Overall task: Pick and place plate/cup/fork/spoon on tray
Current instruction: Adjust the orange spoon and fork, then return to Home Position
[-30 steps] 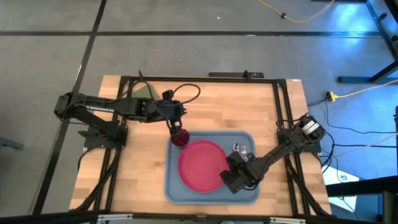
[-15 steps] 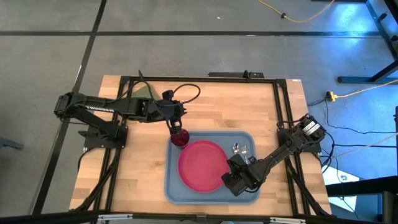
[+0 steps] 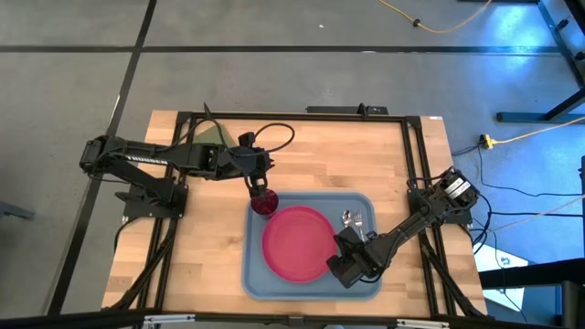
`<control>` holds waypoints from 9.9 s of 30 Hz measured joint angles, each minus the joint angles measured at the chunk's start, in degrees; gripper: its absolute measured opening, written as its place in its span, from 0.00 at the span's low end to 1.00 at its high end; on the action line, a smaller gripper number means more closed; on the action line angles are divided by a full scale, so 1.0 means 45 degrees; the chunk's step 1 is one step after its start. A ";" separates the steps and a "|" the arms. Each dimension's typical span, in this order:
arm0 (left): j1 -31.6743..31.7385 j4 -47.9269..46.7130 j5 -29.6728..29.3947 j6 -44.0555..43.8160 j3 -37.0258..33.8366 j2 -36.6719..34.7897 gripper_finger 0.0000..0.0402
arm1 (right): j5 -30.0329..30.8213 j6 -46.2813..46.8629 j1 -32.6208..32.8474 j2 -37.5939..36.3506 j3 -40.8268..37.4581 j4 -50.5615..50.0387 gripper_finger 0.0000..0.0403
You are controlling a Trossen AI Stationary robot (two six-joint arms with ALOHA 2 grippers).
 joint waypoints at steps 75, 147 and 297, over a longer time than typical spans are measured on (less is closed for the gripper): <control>-0.0004 0.0001 -0.0001 0.0000 0.0000 0.0000 0.12 | -0.1373 0.0000 0.0010 0.0039 0.0010 0.0193 0.02; 0.0006 -0.8262 0.0034 -0.6023 0.0009 -0.0146 0.12 | 1.0564 -0.7316 0.2088 -0.3140 0.2441 -0.9659 0.03; -0.9000 0.7226 0.0846 -0.0042 -1.2599 -1.6378 0.12 | -0.3660 -2.0404 -0.7684 -2.0842 -1.4814 1.0665 0.04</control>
